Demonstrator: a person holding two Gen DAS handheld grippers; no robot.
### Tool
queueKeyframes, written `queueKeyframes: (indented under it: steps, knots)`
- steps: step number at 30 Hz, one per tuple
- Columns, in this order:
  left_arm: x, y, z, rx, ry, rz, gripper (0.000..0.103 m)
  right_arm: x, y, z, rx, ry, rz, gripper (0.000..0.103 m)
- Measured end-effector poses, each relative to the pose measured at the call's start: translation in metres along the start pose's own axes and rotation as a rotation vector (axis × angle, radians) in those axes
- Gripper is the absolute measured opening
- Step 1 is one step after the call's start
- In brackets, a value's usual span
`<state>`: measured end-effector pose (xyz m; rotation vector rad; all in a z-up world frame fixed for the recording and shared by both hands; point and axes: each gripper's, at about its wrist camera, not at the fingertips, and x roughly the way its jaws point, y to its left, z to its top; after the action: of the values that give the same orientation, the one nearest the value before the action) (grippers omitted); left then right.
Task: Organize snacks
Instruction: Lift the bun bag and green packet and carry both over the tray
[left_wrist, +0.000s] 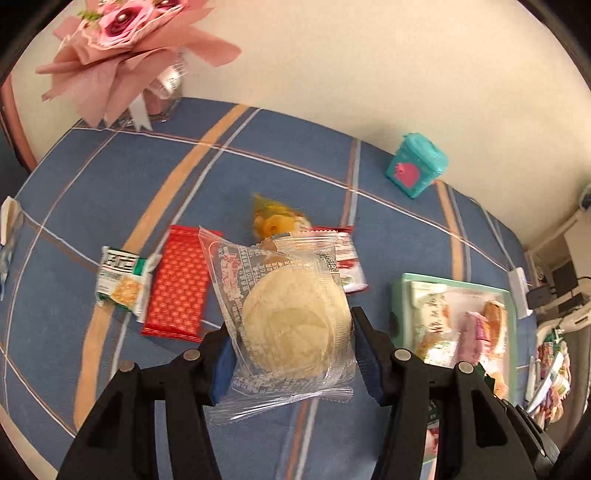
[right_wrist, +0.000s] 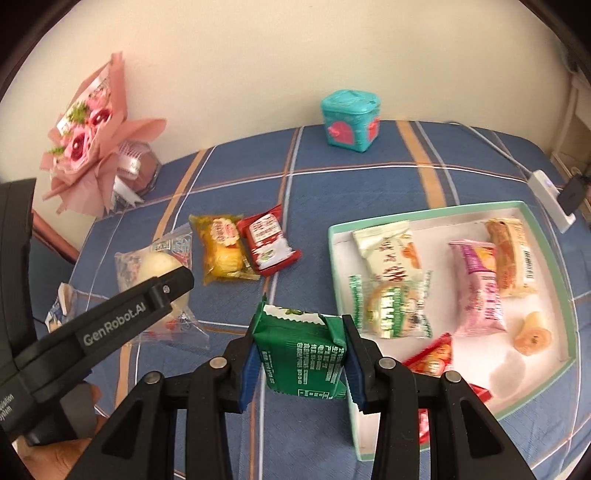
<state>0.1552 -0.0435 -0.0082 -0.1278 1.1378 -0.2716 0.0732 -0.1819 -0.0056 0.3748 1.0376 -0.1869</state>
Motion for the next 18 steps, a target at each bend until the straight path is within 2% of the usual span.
queueKeyframes:
  steps: [8, 18]
  knots:
    - [0.005, -0.044, -0.010, 0.071, 0.028, -0.082, 0.058, -0.018, -0.046, 0.008, 0.084, -0.030, -0.037, 0.042]
    - [0.009, -0.099, -0.022, 0.198, 0.047, -0.115, 0.058, -0.035, -0.137, 0.012, 0.280, -0.054, -0.136, 0.042]
